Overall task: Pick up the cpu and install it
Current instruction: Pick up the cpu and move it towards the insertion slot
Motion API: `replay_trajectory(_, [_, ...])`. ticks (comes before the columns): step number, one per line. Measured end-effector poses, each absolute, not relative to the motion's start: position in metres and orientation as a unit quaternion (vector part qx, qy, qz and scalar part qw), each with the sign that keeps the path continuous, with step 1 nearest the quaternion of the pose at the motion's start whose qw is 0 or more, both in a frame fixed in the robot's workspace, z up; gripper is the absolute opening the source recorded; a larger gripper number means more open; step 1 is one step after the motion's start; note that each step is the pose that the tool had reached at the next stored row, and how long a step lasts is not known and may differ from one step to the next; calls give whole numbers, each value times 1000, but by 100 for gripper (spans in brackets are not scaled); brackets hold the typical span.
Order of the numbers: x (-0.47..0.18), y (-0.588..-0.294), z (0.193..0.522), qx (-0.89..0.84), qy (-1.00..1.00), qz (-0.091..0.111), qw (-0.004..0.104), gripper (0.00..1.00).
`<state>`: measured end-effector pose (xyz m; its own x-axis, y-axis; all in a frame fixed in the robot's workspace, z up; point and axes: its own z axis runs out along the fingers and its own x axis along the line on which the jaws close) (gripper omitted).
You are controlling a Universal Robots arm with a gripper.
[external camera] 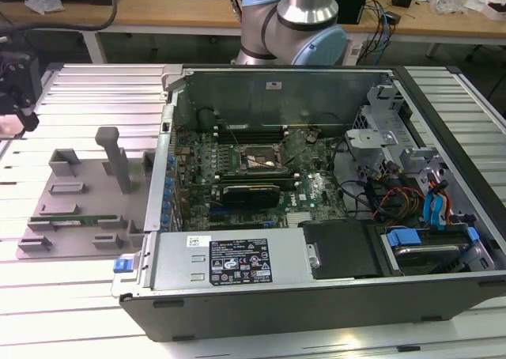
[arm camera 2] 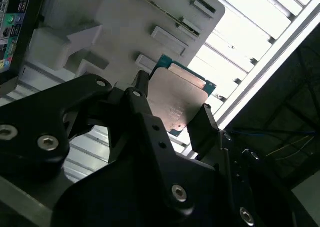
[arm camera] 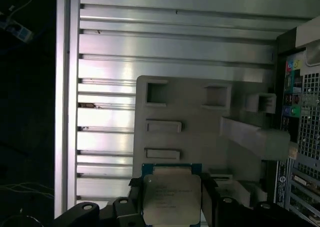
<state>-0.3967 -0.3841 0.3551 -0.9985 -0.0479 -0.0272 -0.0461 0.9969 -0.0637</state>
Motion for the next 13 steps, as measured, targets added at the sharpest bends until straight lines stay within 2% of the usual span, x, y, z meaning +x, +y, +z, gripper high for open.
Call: replay_trajectory(13, [-397,-384,372,-24,999,-33,14,55])
